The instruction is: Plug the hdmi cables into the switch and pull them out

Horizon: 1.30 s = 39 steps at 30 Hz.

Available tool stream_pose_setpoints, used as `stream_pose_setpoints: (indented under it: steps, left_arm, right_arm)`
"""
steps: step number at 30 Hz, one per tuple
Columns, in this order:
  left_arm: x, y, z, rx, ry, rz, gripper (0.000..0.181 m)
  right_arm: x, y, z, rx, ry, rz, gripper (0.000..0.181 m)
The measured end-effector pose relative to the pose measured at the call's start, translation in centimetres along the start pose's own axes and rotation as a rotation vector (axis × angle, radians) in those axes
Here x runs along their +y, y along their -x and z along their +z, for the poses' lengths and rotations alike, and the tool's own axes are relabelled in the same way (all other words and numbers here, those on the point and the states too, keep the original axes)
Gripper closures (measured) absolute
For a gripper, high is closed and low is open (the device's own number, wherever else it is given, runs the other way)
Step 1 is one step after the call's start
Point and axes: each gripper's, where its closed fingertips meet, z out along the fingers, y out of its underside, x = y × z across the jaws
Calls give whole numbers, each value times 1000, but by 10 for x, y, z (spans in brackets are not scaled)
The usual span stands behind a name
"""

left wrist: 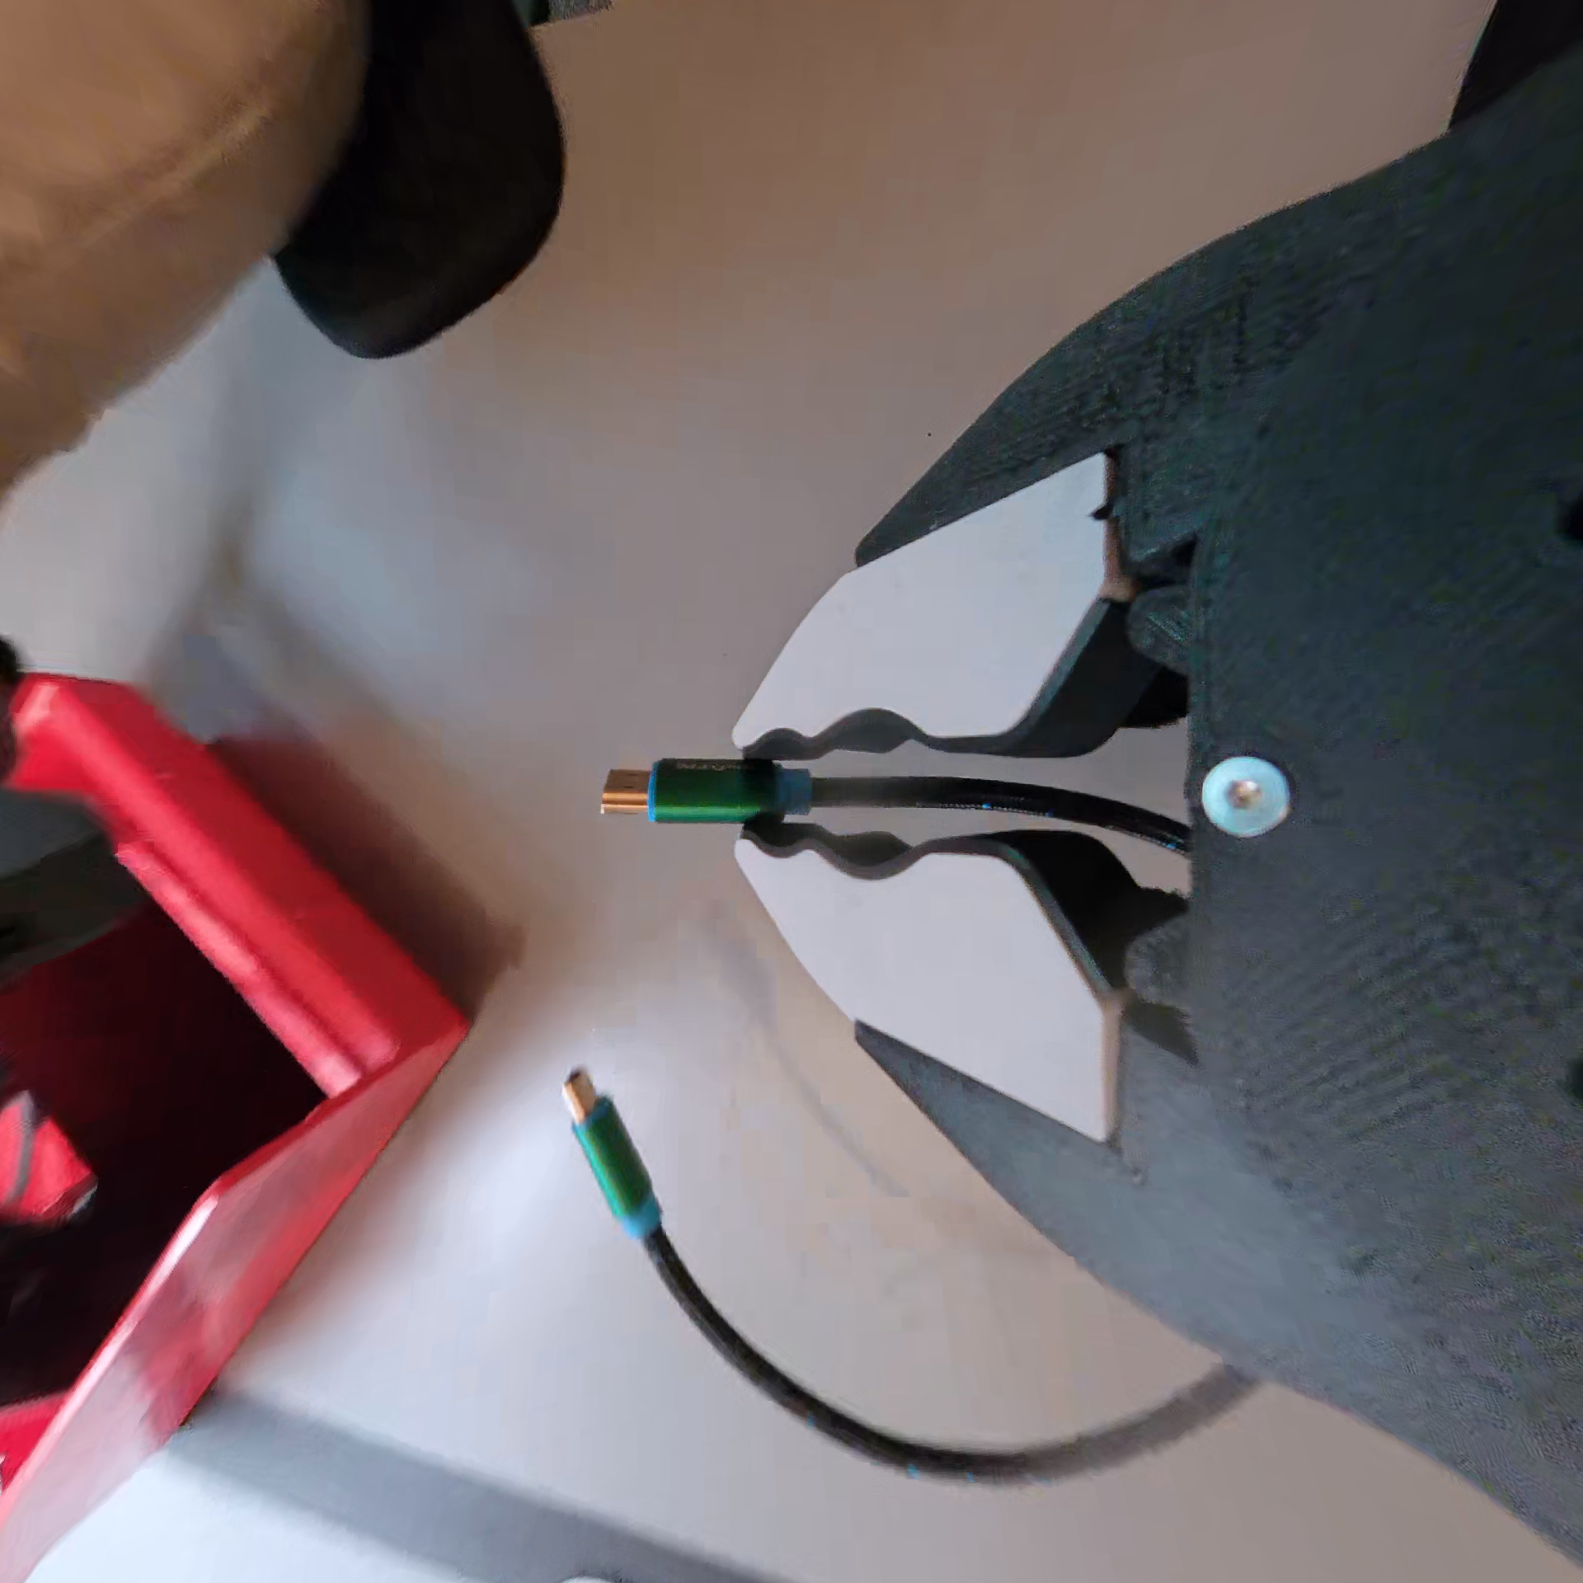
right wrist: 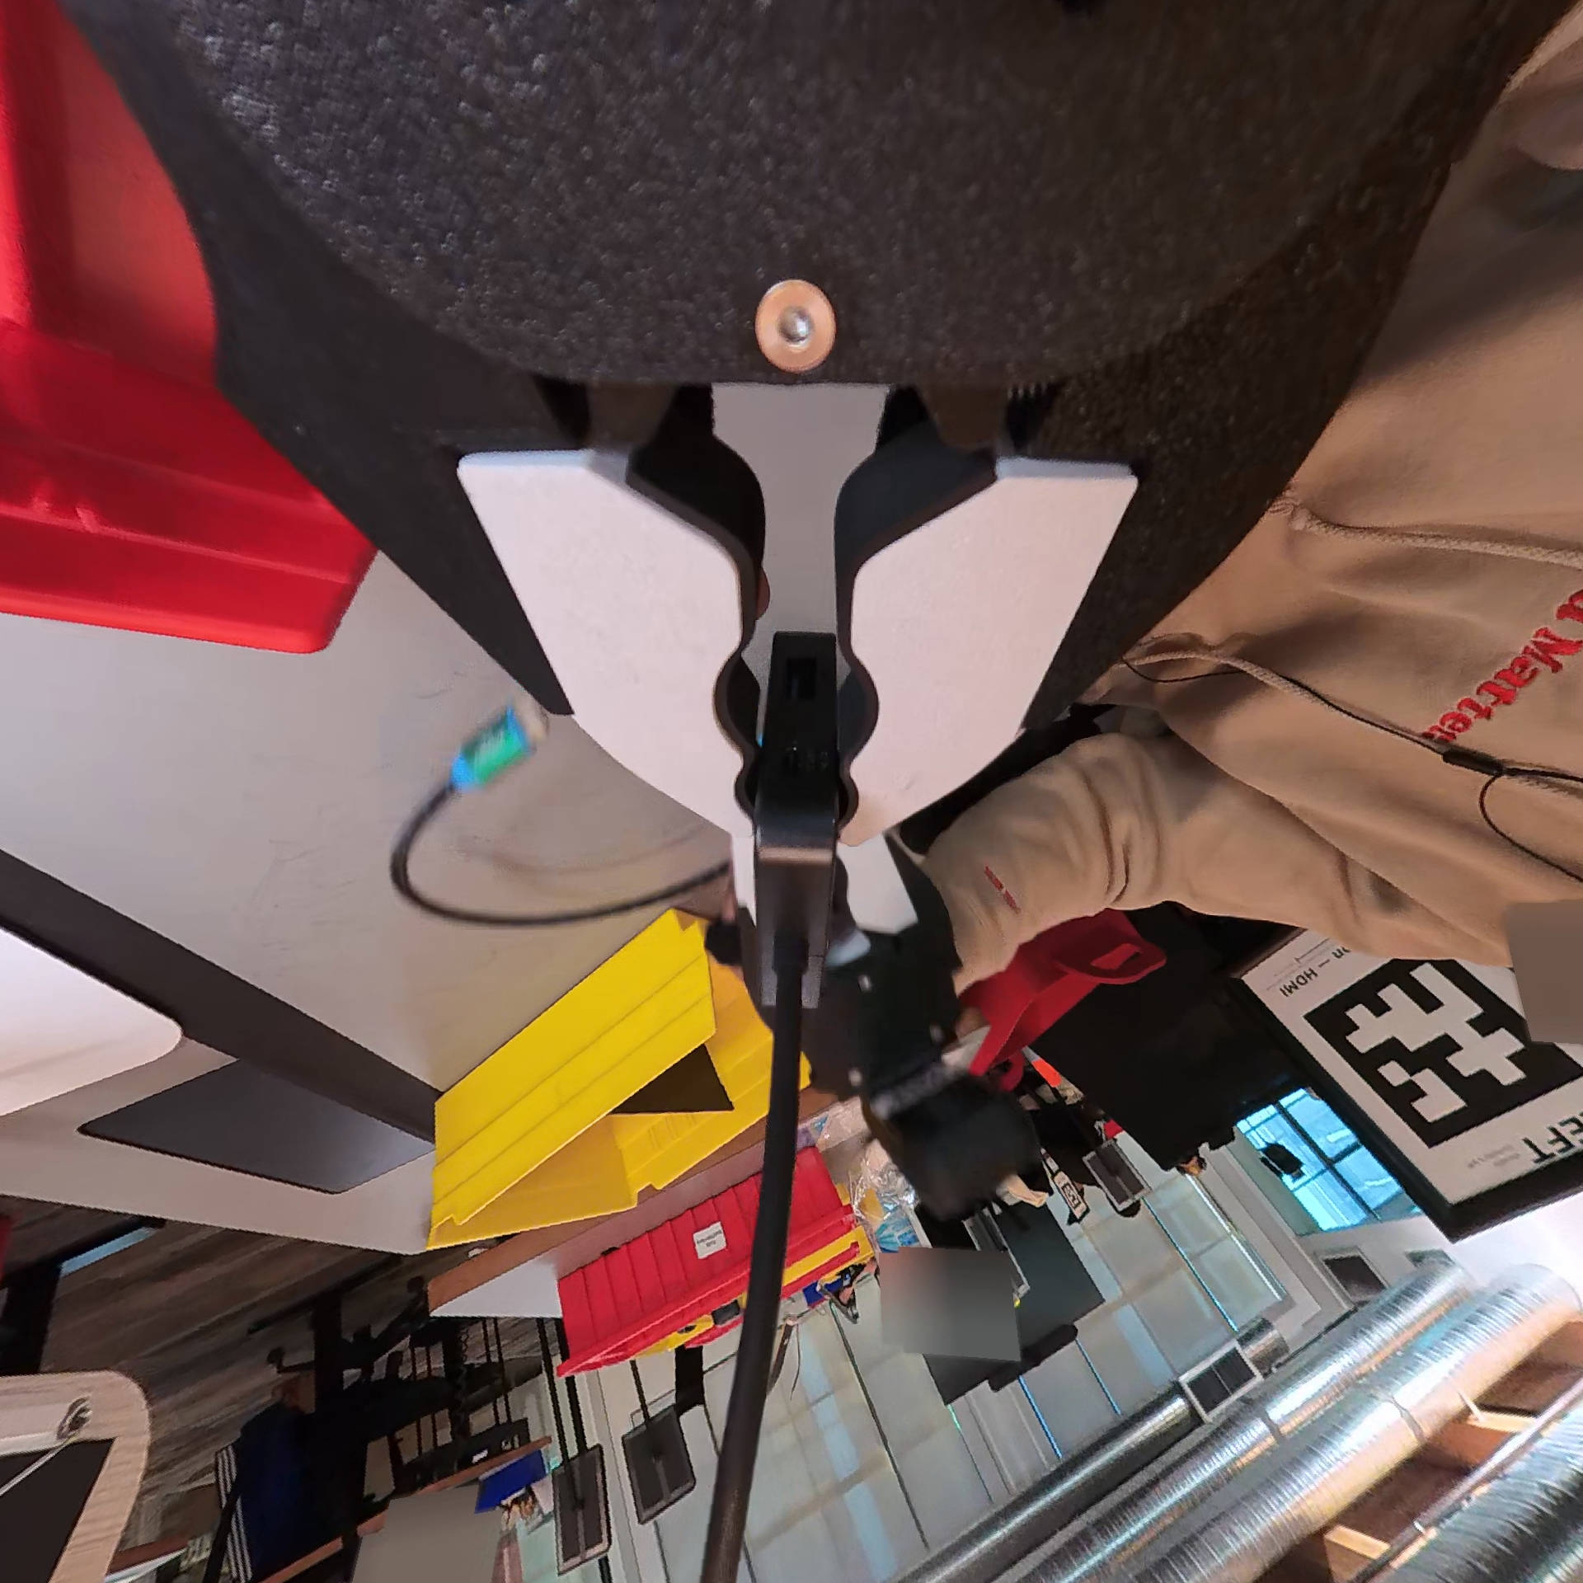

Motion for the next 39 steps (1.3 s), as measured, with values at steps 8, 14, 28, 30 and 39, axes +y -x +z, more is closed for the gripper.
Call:
stream_pose_setpoints:
  steps: [8, 14, 28, 30, 39]
  left_arm:
    - [-22, -1, -37, -118, -19, 94, 167]
    - [-12, 1, -31, -123, 38, 102, 167]
    - [-11, -5, -29, 0, -10, -11, 167]
    - [-11, -5, -28, 7, -13, -14, 167]
    - [-11, -5, -30, 29, -22, -59, 167]
  right_arm:
    - [29, 3, 36, -52, 155, -5, 168]
    - [43, 7, 58, -82, 218, -5, 168]
    - [38, 7, 62, -99, 170, -15, 168]
    - [37, 10, 63, -116, 163, -18, 168]
    - [30, 12, 67, -114, 129, -26, 168]
